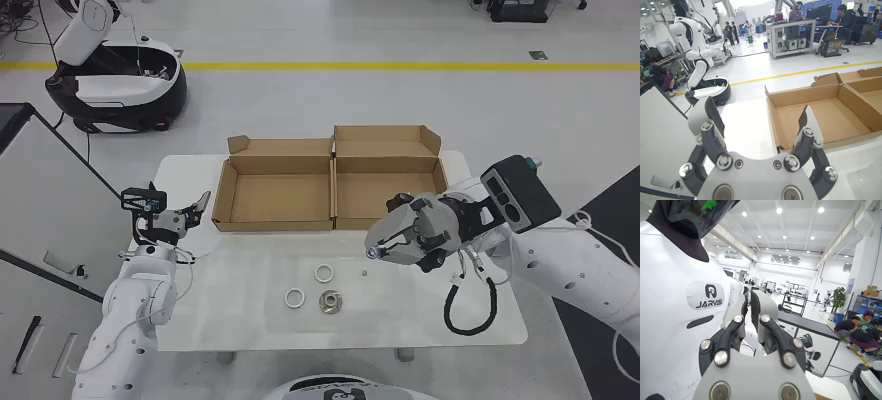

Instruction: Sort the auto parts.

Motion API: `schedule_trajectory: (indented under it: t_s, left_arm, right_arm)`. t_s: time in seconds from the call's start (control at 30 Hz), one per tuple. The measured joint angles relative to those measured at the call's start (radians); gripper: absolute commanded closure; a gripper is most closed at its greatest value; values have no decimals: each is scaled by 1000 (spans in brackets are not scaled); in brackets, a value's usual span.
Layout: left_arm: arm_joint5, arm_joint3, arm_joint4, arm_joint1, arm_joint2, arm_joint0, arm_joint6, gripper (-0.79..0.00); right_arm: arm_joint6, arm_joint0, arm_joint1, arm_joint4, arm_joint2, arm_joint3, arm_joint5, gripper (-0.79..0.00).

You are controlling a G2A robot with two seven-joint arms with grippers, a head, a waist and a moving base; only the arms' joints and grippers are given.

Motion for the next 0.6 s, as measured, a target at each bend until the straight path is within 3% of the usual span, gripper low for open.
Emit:
schedule_trajectory:
  t_s: [0.6]
  left_arm:
    - [0,0,0,0,0,0,0,-785]
  right_arm:
    - [1,-80,-49,139,128,-88,0,0]
